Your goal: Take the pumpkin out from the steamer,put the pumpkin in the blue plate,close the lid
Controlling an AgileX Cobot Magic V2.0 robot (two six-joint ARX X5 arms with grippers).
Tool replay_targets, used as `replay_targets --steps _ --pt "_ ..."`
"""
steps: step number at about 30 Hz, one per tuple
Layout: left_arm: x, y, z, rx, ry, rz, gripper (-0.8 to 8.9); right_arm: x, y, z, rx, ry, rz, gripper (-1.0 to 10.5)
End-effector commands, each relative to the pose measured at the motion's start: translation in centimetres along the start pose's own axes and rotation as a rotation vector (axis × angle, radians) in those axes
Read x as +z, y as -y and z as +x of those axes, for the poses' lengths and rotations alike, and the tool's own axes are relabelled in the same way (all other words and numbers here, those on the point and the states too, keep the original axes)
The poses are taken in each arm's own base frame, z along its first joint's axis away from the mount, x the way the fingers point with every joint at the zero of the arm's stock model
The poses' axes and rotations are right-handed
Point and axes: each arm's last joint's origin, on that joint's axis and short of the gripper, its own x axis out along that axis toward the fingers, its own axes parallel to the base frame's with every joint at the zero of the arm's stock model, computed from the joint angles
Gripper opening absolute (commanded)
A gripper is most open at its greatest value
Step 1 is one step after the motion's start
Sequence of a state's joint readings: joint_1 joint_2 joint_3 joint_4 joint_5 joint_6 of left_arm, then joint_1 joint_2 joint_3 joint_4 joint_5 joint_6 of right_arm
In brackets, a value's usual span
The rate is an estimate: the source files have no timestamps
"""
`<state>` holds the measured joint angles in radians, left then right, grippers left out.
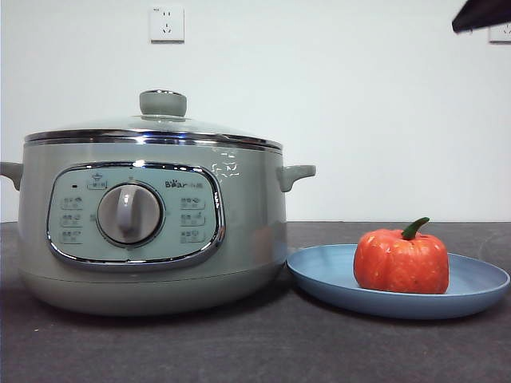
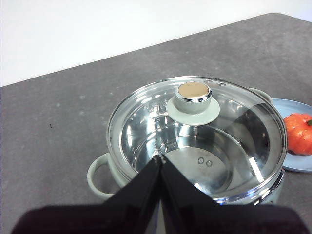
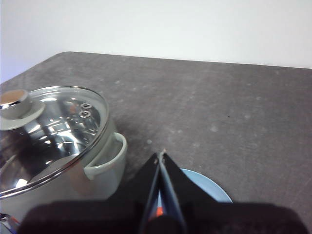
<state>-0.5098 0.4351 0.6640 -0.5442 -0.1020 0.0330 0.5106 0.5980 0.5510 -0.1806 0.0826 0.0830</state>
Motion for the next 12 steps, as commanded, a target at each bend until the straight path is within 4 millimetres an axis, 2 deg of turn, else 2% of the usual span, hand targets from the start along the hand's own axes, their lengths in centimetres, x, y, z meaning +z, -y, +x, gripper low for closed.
replay_targets --steps 1,12 --pt "-0.32 0.02 0.06 0.001 -0.031 -0.007 -0.03 -0.30 0.04 -0.01 -0.007 -0.018 0.001 0.0" --pt "-0.75 0.06 0.21 -0.002 -0.083 -0.001 -0.03 -1.25 0.11 -0.08 -0.012 -0.116 -0.007 0.0"
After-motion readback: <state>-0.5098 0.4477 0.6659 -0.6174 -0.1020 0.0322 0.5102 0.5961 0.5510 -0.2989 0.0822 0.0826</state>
